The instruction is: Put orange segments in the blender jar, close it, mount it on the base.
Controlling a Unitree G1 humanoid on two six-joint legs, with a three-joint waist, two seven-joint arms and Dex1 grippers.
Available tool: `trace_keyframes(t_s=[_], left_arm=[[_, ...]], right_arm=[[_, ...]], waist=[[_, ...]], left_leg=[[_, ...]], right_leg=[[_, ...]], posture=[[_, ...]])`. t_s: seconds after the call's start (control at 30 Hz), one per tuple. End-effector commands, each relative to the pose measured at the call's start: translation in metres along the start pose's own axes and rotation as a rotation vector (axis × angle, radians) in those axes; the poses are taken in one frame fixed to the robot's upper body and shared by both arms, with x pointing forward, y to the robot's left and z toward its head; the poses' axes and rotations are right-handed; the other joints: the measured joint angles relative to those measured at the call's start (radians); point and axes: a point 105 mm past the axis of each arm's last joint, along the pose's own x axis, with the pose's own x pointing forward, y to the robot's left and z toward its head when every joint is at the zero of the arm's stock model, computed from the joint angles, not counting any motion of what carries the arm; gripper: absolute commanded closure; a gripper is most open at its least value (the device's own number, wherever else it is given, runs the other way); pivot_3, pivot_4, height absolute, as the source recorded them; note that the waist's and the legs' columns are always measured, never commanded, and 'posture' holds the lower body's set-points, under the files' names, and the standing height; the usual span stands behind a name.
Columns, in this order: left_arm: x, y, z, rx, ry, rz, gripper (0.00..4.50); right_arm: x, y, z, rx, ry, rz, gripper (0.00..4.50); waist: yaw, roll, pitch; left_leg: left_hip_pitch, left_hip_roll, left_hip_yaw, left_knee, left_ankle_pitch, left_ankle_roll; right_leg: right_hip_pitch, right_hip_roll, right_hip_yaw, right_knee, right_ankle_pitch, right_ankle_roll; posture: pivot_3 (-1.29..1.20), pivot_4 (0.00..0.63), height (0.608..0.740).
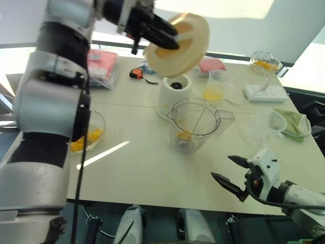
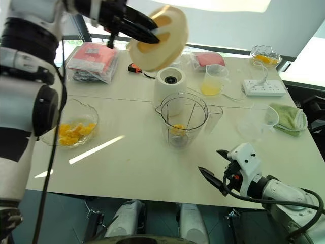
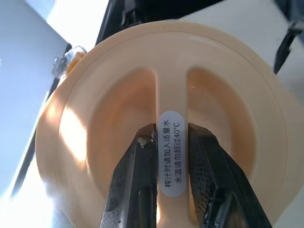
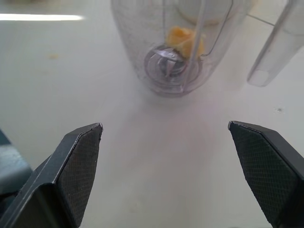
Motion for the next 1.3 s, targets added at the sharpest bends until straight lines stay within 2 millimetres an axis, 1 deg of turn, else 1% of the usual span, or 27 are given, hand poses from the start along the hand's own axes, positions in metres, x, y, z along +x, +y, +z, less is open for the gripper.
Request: trace_keyframes(t_s=[0.03, 0.13, 0.37, 0.5, 0.67, 0.77, 0.87, 1.0, 1.17, 1.3], left_arm=[[0.024, -0.006, 0.004, -0.022, 0.061, -0.083, 3.71], [0.054, -0.015, -0.002, -0.037, 0.148, -0.173, 3.71], [0.083, -0.03, 0.001, -0.012, 0.197, -0.279, 3.71], [0.089, -0.035, -0.005, 0.022, 0.231, -0.311, 3.71], [0.1, -0.044, -0.003, 0.02, 0.202, -0.361, 3.71], [0.105, -0.05, -0.006, 0.021, 0.214, -0.393, 3.71], [0.109, -0.054, -0.019, 0.019, 0.28, -0.414, 3.71], [0.113, -0.058, -0.028, 0.013, 0.309, -0.432, 3.71], [0.116, -0.066, -0.049, 0.006, 0.37, -0.467, 3.71], [0.114, -0.064, -0.052, -0.021, 0.373, -0.453, 3.71]], right_arm=[[0.002, -0.006, 0.01, -0.014, -0.07, -0.047, 0.0], [0.006, -0.006, 0.016, 0.004, -0.117, -0.058, 0.0], [0.01, 0.0, 0.019, 0.016, -0.15, -0.071, 0.0], [0.01, 0.002, 0.021, 0.023, -0.164, -0.086, 0.0], [0.011, 0.003, 0.019, 0.028, -0.166, -0.104, 0.0], [0.01, 0.003, 0.018, 0.028, -0.167, -0.113, 0.0], [0.01, 0.004, 0.018, 0.03, -0.171, -0.123, 0.0], [0.01, 0.005, 0.018, 0.033, -0.176, -0.134, 0.0], [0.011, 0.004, 0.015, 0.037, -0.174, -0.151, 0.0], [0.013, 0.003, 0.015, 0.034, -0.177, -0.158, 0.0]], waist=[[-0.001, 0.0, 0.0], [-0.002, 0.001, 0.001], [-0.001, 0.002, 0.001], [0.0, 0.003, 0.001], [0.0, 0.003, 0.001], [0.0, 0.003, 0.001], [0.0, 0.003, 0.001], [-0.001, 0.003, 0.001], [0.0, 0.004, 0.001], [-0.001, 0.005, 0.0]], left_leg=[[0.0, 0.0, 0.0, 0.0, 0.0, 0.0], [-0.002, 0.0, 0.0, 0.0, 0.0, 0.001], [-0.003, 0.002, -0.001, 0.0, -0.002, 0.003], [-0.003, 0.002, -0.002, 0.0, -0.002, 0.003], [-0.003, 0.002, -0.001, 0.0, -0.002, 0.003], [-0.003, 0.002, -0.001, 0.0, -0.002, 0.003], [-0.003, 0.002, -0.001, 0.0, -0.002, 0.003], [-0.003, 0.002, -0.001, 0.0, -0.002, 0.003], [-0.002, 0.002, -0.002, 0.0, -0.002, 0.003], [-0.001, 0.002, -0.002, 0.001, -0.002, 0.003]], right_leg=[[0.0, 0.0, 0.0, 0.0, 0.0, 0.0], [-0.003, 0.001, 0.001, 0.001, 0.0, 0.0], [-0.007, 0.005, 0.003, 0.004, 0.0, 0.0], [-0.007, 0.005, 0.003, 0.005, -0.001, -0.001], [-0.007, 0.005, 0.004, 0.006, 0.0, -0.001], [-0.007, 0.005, 0.004, 0.006, 0.0, -0.001], [-0.007, 0.005, 0.004, 0.006, 0.0, -0.001], [-0.007, 0.006, 0.004, 0.006, 0.0, -0.001], [-0.007, 0.006, 0.004, 0.006, 0.0, -0.001], [-0.006, 0.006, 0.004, 0.006, 0.0, -0.001]], posture=[[0.0, 0.15, 0.74], [0.0, 0.15, 0.74], [0.0, 0.15, 0.74], [0.0, 0.15, 0.74], [0.0, 0.15, 0.74], [0.0, 0.15, 0.74], [0.0, 0.15, 0.74], [0.0, 0.15, 0.74], [0.0, 0.15, 0.74], [0.0, 0.15, 0.74]])
